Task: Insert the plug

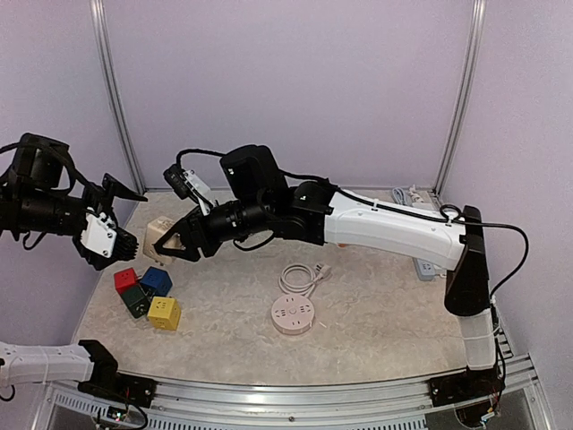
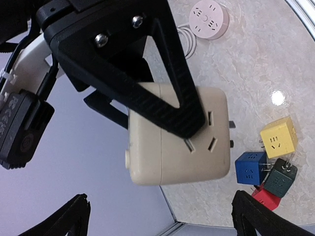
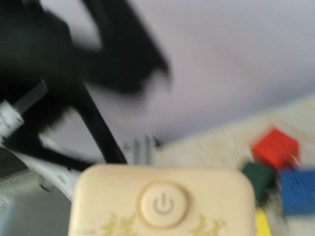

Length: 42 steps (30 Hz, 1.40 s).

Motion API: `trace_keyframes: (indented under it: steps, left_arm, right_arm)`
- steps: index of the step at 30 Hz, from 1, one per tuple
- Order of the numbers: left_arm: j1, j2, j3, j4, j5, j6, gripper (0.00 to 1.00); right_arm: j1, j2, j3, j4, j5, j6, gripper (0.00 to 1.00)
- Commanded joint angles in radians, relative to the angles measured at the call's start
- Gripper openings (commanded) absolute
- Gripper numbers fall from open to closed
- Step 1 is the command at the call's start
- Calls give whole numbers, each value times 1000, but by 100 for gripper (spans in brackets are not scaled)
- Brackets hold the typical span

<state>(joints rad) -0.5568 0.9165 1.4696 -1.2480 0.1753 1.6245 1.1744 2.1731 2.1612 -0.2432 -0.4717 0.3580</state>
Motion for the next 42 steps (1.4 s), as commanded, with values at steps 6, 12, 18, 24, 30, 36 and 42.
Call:
trace_keyframes:
  steps: [6,12,18,24,30,36,42]
  left_arm:
    - [26,-98,-156,111,-20,-411,99]
    - [96,-171,-275,149,178,-674,99]
    - [159,-229,-383,241,307,-848,99]
    - [234,-285,-513,385,363,-1033,99]
    - [363,-402,-698,574,375,-1276,99]
    - [503,-499,-869,749,289,-1465,99]
    - [621,-557,-986,836,264,-1534,99]
  right_arm:
    - [-33,-325,-425,-64,379,-235,0]
    - [-142,-552,-778,-45,55,-646,0]
    - [-316,-605,-965,-41,-227,-849,0]
    - [-398,-540,-1049,7,-387,-1107,0]
    - [-431,-442,-1007,-73,-394,-1192,0]
    - [-449,-405,-1007,-147,-444,-1237,0]
    - [-467,-421,-1082,-73,-443,-1207,0]
